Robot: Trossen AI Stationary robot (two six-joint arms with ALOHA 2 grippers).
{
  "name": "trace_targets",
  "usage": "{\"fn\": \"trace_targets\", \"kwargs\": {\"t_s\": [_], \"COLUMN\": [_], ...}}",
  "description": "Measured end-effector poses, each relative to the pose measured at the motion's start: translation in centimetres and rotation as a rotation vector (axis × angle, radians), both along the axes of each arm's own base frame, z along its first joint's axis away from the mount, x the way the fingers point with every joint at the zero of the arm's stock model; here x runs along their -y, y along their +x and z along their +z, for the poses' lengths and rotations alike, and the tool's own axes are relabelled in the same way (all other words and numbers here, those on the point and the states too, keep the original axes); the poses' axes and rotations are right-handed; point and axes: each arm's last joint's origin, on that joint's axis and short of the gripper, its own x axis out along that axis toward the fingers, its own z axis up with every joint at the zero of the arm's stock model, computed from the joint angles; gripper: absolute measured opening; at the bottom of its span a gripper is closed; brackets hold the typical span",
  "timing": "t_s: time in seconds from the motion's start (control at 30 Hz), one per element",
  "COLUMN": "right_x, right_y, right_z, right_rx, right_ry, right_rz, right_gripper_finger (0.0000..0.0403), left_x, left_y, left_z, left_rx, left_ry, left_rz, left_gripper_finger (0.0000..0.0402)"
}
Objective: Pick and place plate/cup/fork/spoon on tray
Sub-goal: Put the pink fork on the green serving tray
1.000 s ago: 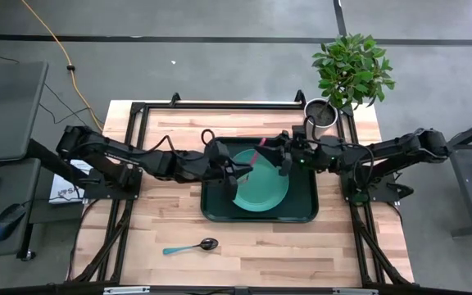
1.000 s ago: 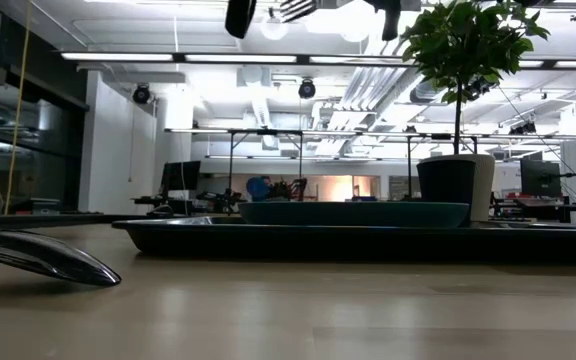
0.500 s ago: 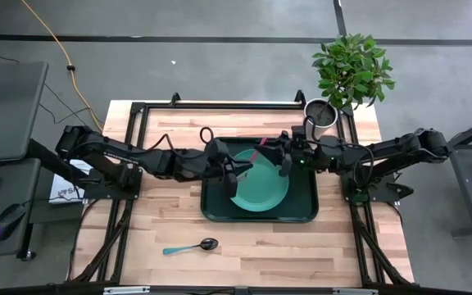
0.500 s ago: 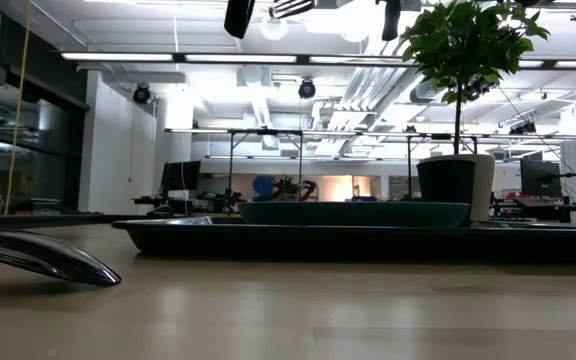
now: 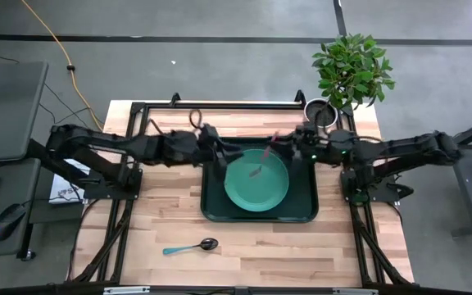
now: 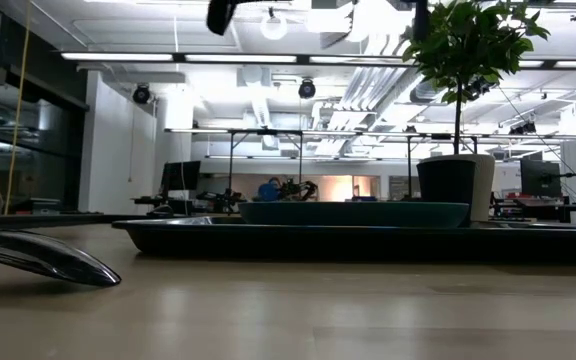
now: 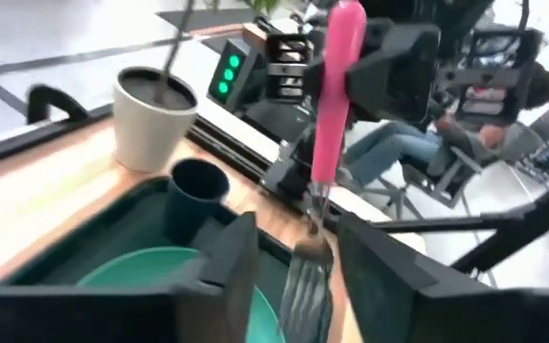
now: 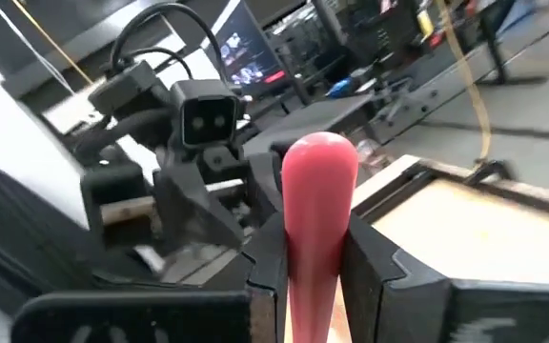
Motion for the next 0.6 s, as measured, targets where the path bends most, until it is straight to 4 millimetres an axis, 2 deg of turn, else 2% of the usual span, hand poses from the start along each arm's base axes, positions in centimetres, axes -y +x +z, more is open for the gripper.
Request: {"fn": "trace_targets", "kwargs": {"t_s": [0.13,0.2,0.4,0.5,0.6], "right_x": [0.2,0.0,-1.0,-1.3,-1.4], "right_y": [-1.5,-1.6,-0.7,0.3,1.5], "right_z": [1.2,2.3,6.0,7.4,8.5], "right_rx": [0.003,-0.003,-0.018,-0.016,-0.011], "right_ry": [-0.153,-0.272,-0.618,-0.712,-0.779], "right_rz": [-0.070,-0.115,-0.178,-0.187,-0.213], "right_gripper_finger": [0.0045,0.0045,0.0045,0.0045,0.0045], "left_x": [-0.8,-0.9,-0.7,-0.6,-0.3], "left_y": [-1.9,-2.5,-2.9,-3.0,-2.9], "left_z": [1.8,1.5,-3.0,-5.5,-6.5], "left_rx": [0.089,0.169,0.474,0.673,0.854], "left_ry": [-0.021,-0.075,-0.349,-0.505,-0.601], "left_rz": [0.036,0.057,0.104,0.168,0.218], "left_gripper_finger": [0.0169,0.0180,0.0196,0.0197,0.0198]}}
